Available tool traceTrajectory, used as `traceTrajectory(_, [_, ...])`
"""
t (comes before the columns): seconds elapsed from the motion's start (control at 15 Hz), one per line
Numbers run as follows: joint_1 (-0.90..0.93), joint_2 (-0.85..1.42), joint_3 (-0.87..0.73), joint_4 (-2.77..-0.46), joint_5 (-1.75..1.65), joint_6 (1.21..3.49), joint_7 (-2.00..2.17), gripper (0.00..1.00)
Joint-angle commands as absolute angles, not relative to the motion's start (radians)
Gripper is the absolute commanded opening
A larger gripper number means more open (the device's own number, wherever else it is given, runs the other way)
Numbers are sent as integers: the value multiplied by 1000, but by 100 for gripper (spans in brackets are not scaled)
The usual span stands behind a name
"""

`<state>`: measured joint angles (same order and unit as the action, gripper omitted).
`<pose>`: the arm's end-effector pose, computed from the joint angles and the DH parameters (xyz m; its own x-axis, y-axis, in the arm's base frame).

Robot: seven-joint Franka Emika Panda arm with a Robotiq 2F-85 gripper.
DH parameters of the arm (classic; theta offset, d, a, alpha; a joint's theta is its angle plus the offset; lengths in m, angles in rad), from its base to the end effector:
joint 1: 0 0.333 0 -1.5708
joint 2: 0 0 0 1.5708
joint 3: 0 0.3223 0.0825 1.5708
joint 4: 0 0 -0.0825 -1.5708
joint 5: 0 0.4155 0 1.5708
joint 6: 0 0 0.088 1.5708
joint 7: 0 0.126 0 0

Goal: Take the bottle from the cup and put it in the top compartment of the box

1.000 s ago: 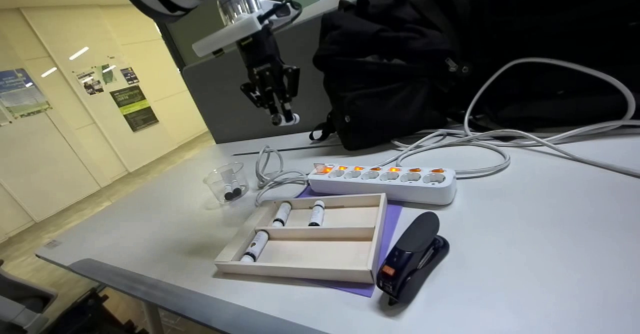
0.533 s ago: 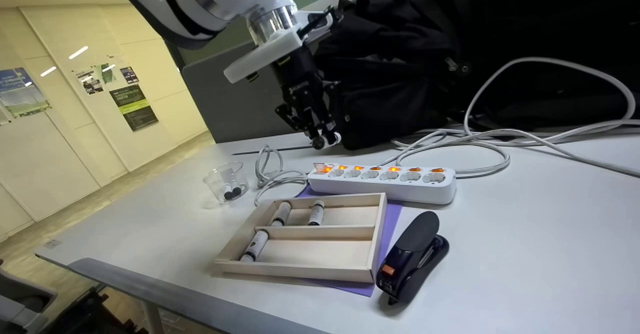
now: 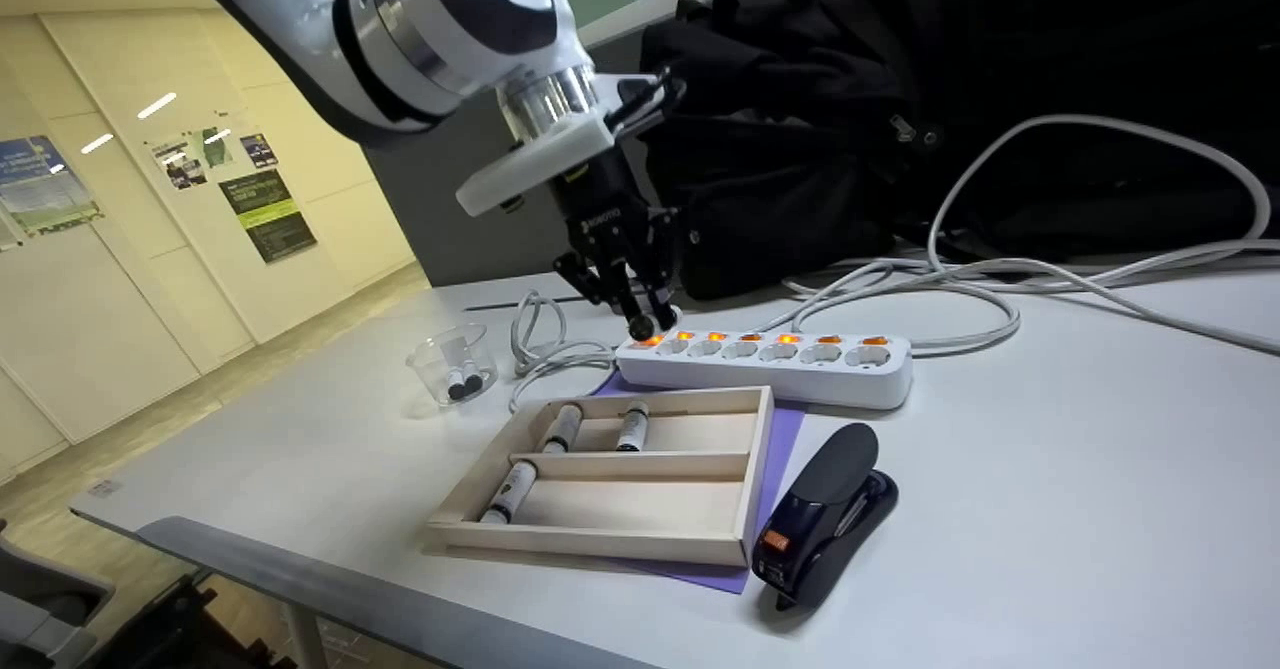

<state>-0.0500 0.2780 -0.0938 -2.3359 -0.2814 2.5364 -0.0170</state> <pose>0.5207 -0.0775 0.1711 0.9893 0.1049 -0.1012 0.1205 -0.9792 0.1631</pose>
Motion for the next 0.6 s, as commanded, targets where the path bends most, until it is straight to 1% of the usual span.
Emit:
traceTrajectory(0.0, [-31, 370, -116, -2335, -319, 2554, 18, 7])
traceTrajectory(0.2, [-42, 426, -109, -2328, -274, 2522, -9, 7])
traceTrajectory(0.53, [-47, 436, -111, -2350, -264, 2576, -22, 7])
